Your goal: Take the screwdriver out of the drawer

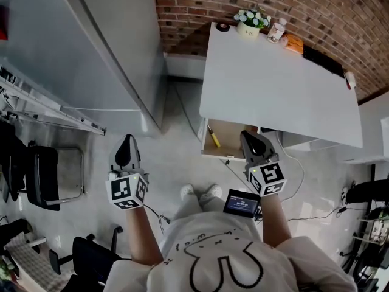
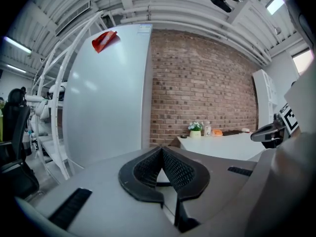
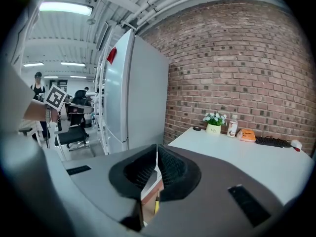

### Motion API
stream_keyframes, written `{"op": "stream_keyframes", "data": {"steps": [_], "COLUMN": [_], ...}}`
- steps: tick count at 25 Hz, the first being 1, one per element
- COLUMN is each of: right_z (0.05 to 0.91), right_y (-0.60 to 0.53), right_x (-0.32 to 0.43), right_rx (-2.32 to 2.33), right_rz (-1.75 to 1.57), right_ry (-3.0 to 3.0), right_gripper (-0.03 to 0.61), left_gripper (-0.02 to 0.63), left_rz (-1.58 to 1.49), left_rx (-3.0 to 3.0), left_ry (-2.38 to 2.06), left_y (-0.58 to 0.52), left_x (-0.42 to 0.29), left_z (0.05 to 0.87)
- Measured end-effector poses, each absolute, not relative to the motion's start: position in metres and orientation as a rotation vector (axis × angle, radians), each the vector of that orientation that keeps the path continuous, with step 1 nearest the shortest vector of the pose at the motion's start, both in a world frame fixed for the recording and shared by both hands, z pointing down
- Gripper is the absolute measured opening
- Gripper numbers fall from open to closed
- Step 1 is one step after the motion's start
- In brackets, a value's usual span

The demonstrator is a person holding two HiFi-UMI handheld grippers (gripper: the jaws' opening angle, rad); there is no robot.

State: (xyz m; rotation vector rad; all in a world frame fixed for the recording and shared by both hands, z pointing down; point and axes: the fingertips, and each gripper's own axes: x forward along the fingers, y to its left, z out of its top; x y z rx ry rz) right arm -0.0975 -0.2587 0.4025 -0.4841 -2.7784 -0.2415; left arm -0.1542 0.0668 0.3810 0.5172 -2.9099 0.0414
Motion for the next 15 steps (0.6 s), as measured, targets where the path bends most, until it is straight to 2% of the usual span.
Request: {"op": "stream_keyframes", "data": {"steps": [15], "right_z": [0.436], "right_y": [-0.227], "right_x": [-0.116], "right_rx": [-0.621], "right_rz": [-0.294], "right_ry": [-2.662], "right_gripper": [0.021], "left_gripper": [0.012], "left_rz": [-0.003], "left_rx": [0.384], "left_ry": [-2.893], "left_y": [0.107], "left_x": [-0.14], "left_z": [0.405]}}
